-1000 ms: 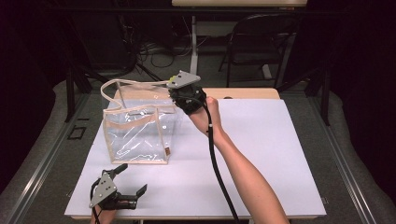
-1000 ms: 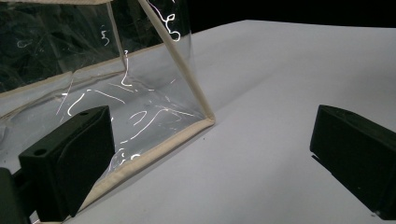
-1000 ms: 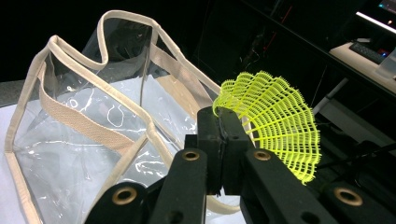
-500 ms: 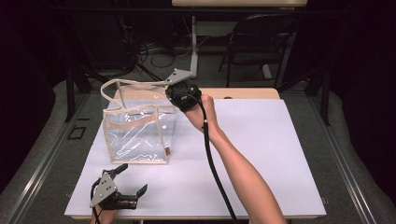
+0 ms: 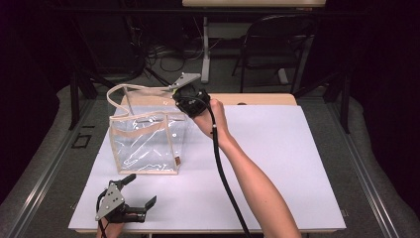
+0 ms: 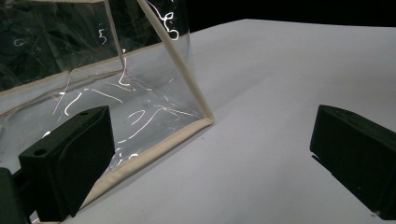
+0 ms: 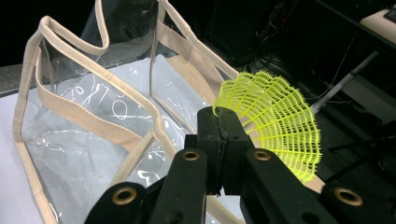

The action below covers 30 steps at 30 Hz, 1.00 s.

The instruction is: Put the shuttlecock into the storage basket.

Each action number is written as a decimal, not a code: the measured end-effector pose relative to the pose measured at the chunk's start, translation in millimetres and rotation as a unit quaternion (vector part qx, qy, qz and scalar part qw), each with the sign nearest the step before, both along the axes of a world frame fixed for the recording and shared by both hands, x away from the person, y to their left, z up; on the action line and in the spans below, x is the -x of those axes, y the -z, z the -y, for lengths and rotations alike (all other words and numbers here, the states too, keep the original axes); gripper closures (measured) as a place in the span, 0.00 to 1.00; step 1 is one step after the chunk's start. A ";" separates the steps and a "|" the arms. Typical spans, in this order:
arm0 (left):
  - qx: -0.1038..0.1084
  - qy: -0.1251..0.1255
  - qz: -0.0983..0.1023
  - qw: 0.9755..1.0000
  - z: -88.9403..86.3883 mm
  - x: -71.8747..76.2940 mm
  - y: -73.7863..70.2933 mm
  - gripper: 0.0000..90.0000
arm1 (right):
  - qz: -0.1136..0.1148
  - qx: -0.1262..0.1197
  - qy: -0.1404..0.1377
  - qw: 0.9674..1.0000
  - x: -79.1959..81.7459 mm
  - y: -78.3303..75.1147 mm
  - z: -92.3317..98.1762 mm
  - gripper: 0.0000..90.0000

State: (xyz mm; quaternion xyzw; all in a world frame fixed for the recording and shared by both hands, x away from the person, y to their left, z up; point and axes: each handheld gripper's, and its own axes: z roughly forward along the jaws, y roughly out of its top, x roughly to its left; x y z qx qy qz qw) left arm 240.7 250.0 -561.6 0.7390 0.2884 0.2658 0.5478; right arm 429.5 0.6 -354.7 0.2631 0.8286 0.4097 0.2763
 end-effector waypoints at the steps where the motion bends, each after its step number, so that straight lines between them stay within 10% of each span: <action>1: 0.001 0.000 0.000 1.000 0.0 0.0 0.0 0.00 | -0.003 0.001 0.001 1.000 -0.8 0.5 0.3 1.00; 30: 0.003 -0.002 0.000 1.000 -0.7 0.1 -0.2 0.00 | -0.061 -0.016 0.020 0.998 -20.5 20.8 3.3 0.99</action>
